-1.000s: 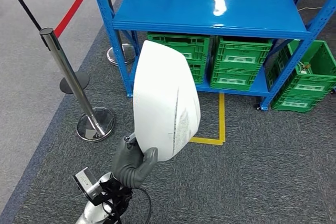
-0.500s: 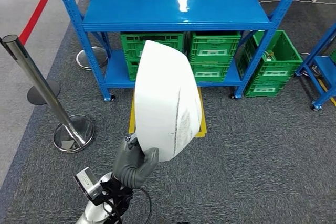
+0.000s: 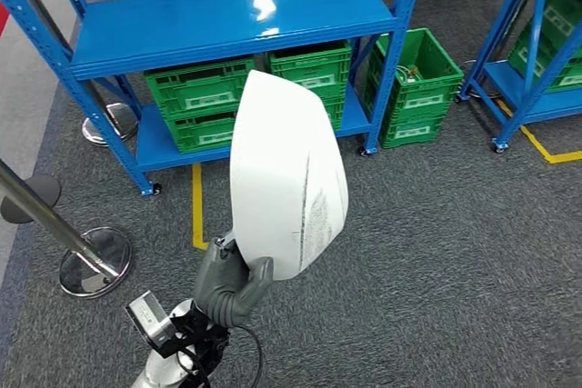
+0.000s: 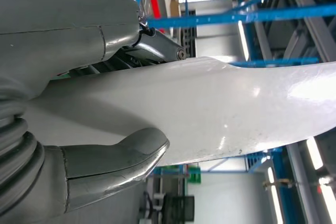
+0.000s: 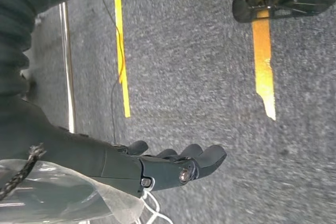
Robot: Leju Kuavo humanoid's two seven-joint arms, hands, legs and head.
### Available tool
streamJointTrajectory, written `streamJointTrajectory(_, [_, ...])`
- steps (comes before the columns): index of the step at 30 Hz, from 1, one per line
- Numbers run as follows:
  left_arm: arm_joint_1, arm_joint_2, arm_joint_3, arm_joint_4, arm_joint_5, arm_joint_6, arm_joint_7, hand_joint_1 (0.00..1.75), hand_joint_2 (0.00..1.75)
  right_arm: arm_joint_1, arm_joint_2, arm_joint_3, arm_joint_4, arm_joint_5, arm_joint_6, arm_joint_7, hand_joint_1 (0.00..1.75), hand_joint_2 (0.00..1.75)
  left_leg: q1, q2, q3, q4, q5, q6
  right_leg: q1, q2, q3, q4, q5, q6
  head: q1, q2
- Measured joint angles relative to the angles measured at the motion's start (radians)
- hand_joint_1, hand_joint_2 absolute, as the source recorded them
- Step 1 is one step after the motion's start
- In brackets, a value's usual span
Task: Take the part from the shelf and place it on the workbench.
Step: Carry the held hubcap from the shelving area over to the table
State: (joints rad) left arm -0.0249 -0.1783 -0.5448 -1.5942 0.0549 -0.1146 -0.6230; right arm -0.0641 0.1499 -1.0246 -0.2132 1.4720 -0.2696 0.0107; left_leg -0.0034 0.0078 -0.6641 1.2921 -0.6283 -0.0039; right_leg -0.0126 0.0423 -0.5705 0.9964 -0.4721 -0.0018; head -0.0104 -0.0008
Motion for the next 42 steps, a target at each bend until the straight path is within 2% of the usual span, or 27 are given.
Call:
streamJointTrajectory(1, [0.001,0.0,0.0,0.0,0.001,0.0,0.0,1.75,1.75,0.001,0.0,0.0,0.0,0.0,0.001,0.0,0.0,1.75,0.0,-0.005,0.007,-0.018,0.024,0.003,0.0,0.015,0.0,0.0,0.001,0.0,0.0,0.0])
streamJointTrajectory(2, [0.001,0.0,0.0,0.0,0.001,0.0,0.0,1.75,1.75,0.002,0.0,0.0,0.0,0.001,0.002,0.001,0.0,1.75,0.0,-0.016,0.03,-0.071,0.063,0.008,0.001,0.031,0.002,0.001,0.001,0.001,0.0,0.0])
streamJointTrajectory(4, [0.001,0.0,0.0,0.0,0.002,-0.001,0.0,1.75,1.75,0.001,0.001,0.0,0.0,0.002,0.004,0.001,0.0,1.75,0.002,-0.067,0.086,-0.2,0.13,0.023,0.001,0.06,0.001,0.003,0.002,0.004,0.001,0.0])
streamJointTrajectory(6, [0.0,0.0,0.0,0.0,0.003,-0.002,-0.001,1.75,1.75,-0.001,0.002,0.0,0.0,0.003,0.005,0.001,0.0,1.75,0.002,-0.102,0.113,-0.267,0.145,0.031,-0.002,0.084,-0.01,0.005,0.007,0.013,0.0,0.0])
streamJointTrajectory(8, [0.0,-0.002,-0.001,0.0,0.005,-0.003,-0.001,1.75,1.75,0.001,0.002,0.0,0.0,0.005,0.006,0.002,0.0,1.75,0.004,-0.085,0.116,-0.282,0.142,0.033,-0.006,0.107,-0.023,0.004,0.013,0.027,-0.003,0.0])
streamJointTrajectory(9, [-0.001,-0.004,-0.002,0.0,0.005,-0.004,-0.001,1.75,1.75,0.003,0.001,0.0,0.0,0.006,0.006,0.003,0.0,1.75,0.006,-0.071,0.118,-0.289,0.146,0.036,-0.005,0.099,-0.03,0.008,0.01,0.032,-0.002,0.0])
streamJointTrajectory(11, [-0.003,-0.006,-0.002,0.0,0.006,-0.005,-0.001,1.75,1.75,0.005,0.0,0.0,0.0,0.007,0.006,0.004,0.0,1.75,0.011,-0.039,0.122,-0.303,0.153,0.043,0.0,0.042,-0.065,0.066,-0.027,0.042,0.005,0.0])
streamJointTrajectory(13, [-0.003,-0.007,-0.001,0.0,0.007,-0.006,-0.001,1.75,1.75,0.002,-0.001,0.0,0.0,0.008,0.007,0.005,0.0,1.75,0.007,-0.005,0.121,-0.305,0.154,0.047,0.0,-0.021,-0.129,0.195,-0.091,0.05,0.012,0.0])
streamJointTrajectory(15, [-0.002,-0.006,0.0,0.0,0.008,-0.006,-0.001,1.75,1.75,0.002,0.0,0.0,0.0,0.009,0.008,0.005,0.0,1.75,0.005,0.028,0.119,-0.304,0.153,0.048,-0.003,-0.038,-0.169,0.283,-0.116,0.057,0.012,0.0])
streamJointTrajectory(16, [-0.002,-0.006,0.0,0.0,0.008,-0.006,-0.001,1.75,1.75,0.003,0.0,0.0,0.0,0.01,0.009,0.005,0.0,1.75,0.005,0.044,0.119,-0.304,0.152,0.047,-0.004,-0.043,-0.159,0.271,-0.101,0.059,0.012,0.0])
streamJointTrajectory(18, [-0.003,-0.007,-0.001,0.0,0.009,-0.007,-0.001,1.75,1.75,0.004,-0.001,0.0,0.0,0.01,0.009,0.006,0.0,1.75,0.004,0.069,0.122,-0.302,0.148,0.042,-0.006,-0.073,-0.081,0.143,-0.041,0.06,0.013,0.0])
streamJointTrajectory(20, [-0.004,-0.007,-0.001,0.0,0.009,-0.008,0.0,1.75,1.75,0.0,-0.001,0.0,0.0,0.009,0.01,0.009,0.0,1.75,-0.003,0.089,0.125,-0.298,0.143,0.032,-0.002,-0.111,-0.007,0.023,-0.009,0.051,0.012,0.0])
streamJointTrajectory(21, [-0.005,-0.007,-0.001,0.0,0.01,-0.008,0.0,1.75,1.75,-0.002,-0.001,0.0,0.0,0.01,0.01,0.01,0.0,1.75,-0.007,0.098,0.127,-0.296,0.141,0.027,0.0,-0.12,0.006,0.001,-0.007,0.044,0.011,0.0])
streamJointTrajectory(23, [-0.007,-0.007,-0.002,0.0,0.011,-0.01,0.003,1.75,1.75,-0.001,-0.001,0.0,0.0,0.011,0.011,0.011,0.0,1.75,-0.009,0.117,0.13,-0.294,0.139,0.019,0.002,-0.1,0.004,-0.003,-0.006,0.029,0.009,0.0])
streamJointTrajectory(24, [-0.009,-0.007,-0.002,0.0,0.011,-0.01,0.005,1.75,1.75,0.001,-0.001,0.0,0.0,0.012,0.011,0.012,0.0,1.75,-0.007,0.111,0.13,-0.29,0.133,0.013,0.001,-0.089,0.003,-0.003,-0.003,0.023,0.008,0.0])
streamJointTrajectory(26, [-0.011,-0.007,-0.002,0.0,0.012,-0.011,0.006,1.75,1.75,0.001,0.0,0.0,0.0,0.013,0.011,0.013,0.0,1.75,-0.001,0.062,0.112,-0.24,0.093,0.002,-0.003,-0.067,0.001,-0.005,0.002,0.011,0.006,0.0])
streamJointTrajectory(27, [-0.011,-0.007,-0.002,0.0,0.014,-0.011,0.007,1.75,1.75,0.0,0.0,0.0,0.0,0.013,0.011,0.013,0.0,1.75,0.002,0.029,0.088,-0.182,0.058,-0.002,-0.005,-0.055,-0.001,-0.005,0.005,0.007,0.004,0.0])
streamJointTrajectory(29, [-0.01,-0.006,-0.002,0.0,0.016,-0.011,0.007,1.75,1.75,-0.002,0.0,0.0,0.0,0.014,0.011,0.013,0.0,1.75,0.004,0.0,0.028,-0.044,-0.004,-0.004,-0.004,-0.027,-0.004,-0.005,0.007,0.002,0.004,0.0])
streamJointTrajectory(30, [-0.009,-0.005,-0.002,0.0,0.016,-0.011,0.007,1.75,1.75,-0.001,0.0,0.0,0.0,0.014,0.011,0.013,0.0,1.75,0.004,-0.003,0.009,-0.004,-0.012,-0.003,-0.003,-0.013,-0.005,-0.005,0.008,0.002,0.004,0.0])
streamJointTrajectory(31, [-0.009,-0.005,-0.002,0.0,0.017,-0.011,0.007,1.75,1.75,0.0,0.0,0.0,0.0,0.014,0.011,0.013,0.0,1.75,0.004,-0.005,0.009,-0.004,0.003,0.0,-0.002,0.002,-0.005,-0.004,0.009,0.001,0.004,0.0])
streamJointTrajectory(33, [-0.009,-0.005,-0.002,0.0,0.017,-0.011,0.007,1.75,1.75,0.001,0.0,0.0,0.0,0.014,0.011,0.013,0.0,1.75,0.003,-0.026,0.057,-0.113,0.078,0.011,-0.001,0.032,-0.004,-0.003,0.01,0.003,0.004,0.0])
streamJointTrajectory(34, [-0.009,-0.005,-0.002,0.0,0.017,-0.011,0.007,1.75,1.75,0.001,0.001,0.0,0.0,0.014,0.011,0.013,0.0,1.75,0.005,-0.053,0.088,-0.181,0.111,0.019,0.001,0.046,-0.004,-0.001,0.011,0.005,0.005,0.0])
streamJointTrajectory(35, [-0.01,-0.006,-0.002,0.0,0.017,-0.011,0.007,1.75,1.75,0.0,0.002,0.0,0.0,0.014,0.011,0.013,0.0,1.75,0.006,-0.077,0.112,-0.237,0.132,0.025,0.0,0.059,-0.007,0.0,0.013,0.008,0.005,0.0])
streamJointTrajectory(37, [-0.01,-0.006,-0.002,0.0,0.018,-0.011,0.008,1.75,1.75,-0.001,0.004,0.0,0.0,0.015,0.011,0.014,0.0,1.75,0.006,-0.102,0.127,-0.279,0.135,0.031,-0.004,0.08,-0.018,0.001,0.019,0.02,0.005,0.0])
streamJointTrajectory(39, [-0.011,-0.008,-0.003,0.0,0.018,-0.012,0.009,1.75,1.75,0.001,0.004,0.0,0.0,0.016,0.011,0.015,0.0,1.75,0.007,-0.08,0.129,-0.291,0.139,0.033,-0.008,0.096,-0.03,0.0,0.023,0.034,0.002,0.0])
streamJointTrajectory(40, [-0.012,-0.009,-0.003,0.0,0.018,-0.012,0.009,1.75,1.75,0.003,0.004,0.0,0.0,0.016,0.011,0.016,0.0,1.75,0.009,-0.066,0.132,-0.297,0.143,0.036,-0.005,0.083,-0.039,0.011,0.016,0.038,0.004,0.0])
streamJointTrajectory(42, [-0.013,-0.011,-0.004,0.0,0.018,-0.013,0.009,1.75,1.75,0.002,0.003,0.0,0.0,0.015,0.011,0.017,0.0,1.75,0.012,-0.033,0.135,-0.308,0.149,0.042,-0.001,0.025,-0.082,0.09,-0.032,0.045,0.011,0.0])
